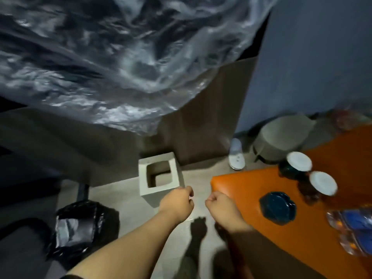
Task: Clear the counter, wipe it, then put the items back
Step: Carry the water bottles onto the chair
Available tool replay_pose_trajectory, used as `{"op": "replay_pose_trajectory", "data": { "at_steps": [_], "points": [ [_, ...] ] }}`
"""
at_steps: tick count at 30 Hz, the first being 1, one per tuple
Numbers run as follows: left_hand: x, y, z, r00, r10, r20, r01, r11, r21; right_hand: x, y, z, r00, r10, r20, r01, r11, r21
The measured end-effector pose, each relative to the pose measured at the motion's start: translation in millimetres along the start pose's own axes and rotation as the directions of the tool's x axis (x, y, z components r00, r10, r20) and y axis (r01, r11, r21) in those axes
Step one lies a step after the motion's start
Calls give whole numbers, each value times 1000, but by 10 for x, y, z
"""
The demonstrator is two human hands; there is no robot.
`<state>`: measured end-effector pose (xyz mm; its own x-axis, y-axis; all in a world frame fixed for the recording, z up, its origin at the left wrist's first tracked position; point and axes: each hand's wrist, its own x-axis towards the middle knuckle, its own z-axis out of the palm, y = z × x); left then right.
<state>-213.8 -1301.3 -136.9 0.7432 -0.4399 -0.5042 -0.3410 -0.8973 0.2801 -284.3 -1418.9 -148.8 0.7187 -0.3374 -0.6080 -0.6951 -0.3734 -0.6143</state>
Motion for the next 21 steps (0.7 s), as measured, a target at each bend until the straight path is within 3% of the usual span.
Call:
{"op": "replay_pose_trajectory", "data": {
  "at_steps": [4,8,14,21],
  "points": [
    [-438,-868,-338,981,-173,-85,162,979,-126,-83,-785,583,983,-145,111,168,956,-242],
    [-962,-1691,-586,914,-356,-193,305,919,-251,-292,-1596,1216,909,-322,264,405,827,-389],
    [-2095,-2864,-789,716,-621,-317,490,772,-406,-937,-2570,2455,707,-483,516,694,612,-378],
    [-3576,-4220,-812,448,-821,-355,645,571,-508,-2000,-3478,3967,381,-571,727,921,304,-244]
  ]
}}
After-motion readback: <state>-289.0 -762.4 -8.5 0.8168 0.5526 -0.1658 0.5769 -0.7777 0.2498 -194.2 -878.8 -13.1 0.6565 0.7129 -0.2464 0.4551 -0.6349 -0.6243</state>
